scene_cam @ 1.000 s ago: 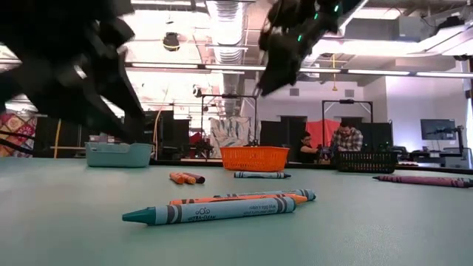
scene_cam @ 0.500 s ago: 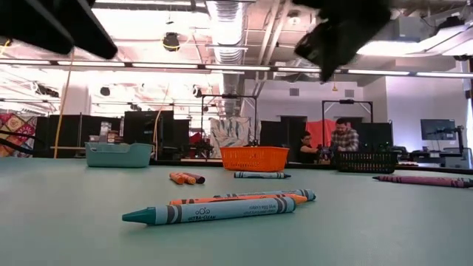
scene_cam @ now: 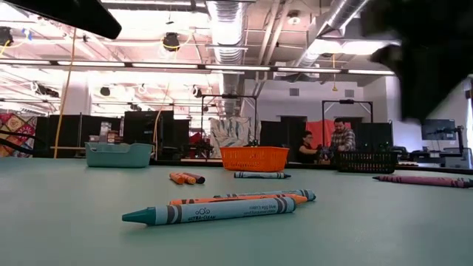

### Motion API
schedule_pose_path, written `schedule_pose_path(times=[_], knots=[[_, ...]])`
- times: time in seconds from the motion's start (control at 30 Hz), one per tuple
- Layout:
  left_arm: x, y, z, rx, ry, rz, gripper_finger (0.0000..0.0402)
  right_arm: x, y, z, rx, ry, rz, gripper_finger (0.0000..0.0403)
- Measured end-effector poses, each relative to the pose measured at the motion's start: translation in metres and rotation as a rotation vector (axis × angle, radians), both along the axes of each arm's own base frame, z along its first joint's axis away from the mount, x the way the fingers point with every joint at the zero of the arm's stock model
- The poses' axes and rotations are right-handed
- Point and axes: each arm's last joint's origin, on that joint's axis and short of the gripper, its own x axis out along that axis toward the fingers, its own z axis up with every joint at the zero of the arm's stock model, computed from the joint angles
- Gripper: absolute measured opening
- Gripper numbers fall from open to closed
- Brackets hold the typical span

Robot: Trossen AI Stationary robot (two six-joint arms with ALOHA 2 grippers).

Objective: Sort crayons
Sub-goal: Put the crayon into the black bin

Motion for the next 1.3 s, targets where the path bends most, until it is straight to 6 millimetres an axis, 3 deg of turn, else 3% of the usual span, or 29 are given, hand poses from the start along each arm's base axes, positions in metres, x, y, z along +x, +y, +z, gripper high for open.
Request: schedule_pose_path(times=[0.13, 0.27, 0.63, 0.93, 1.3], knots=[[0.000, 0.000, 0.000, 0.002, 0.000, 0.000, 0.0187, -0.017, 0.000, -0.016, 0.055, 0.069, -0.047, 0.0119], [0.000, 0.000, 0.000, 0.003, 0.002, 0.000, 0.0187, -0.034, -0.005, -0.020, 0.062, 0.062, -0.119, 0.0118], [0.000, 0.000, 0.000, 0.001, 0.003, 0.003, 0.0187, -0.082, -0.023, -0.031, 0.124, -0.152, -0.481, 0.0118], [0.000, 0.000, 0.000, -0.001, 0.002, 0.006, 0.0187, -0.095, -0.028, -0.058, 0.174, -0.210, -0.583, 0.0118], [0.002, 0.002, 0.000, 0.005, 0.001, 0.012, 0.0187, -0.098, -0.034, -0.071, 0.155, -0.246, -0.600, 0.0118]])
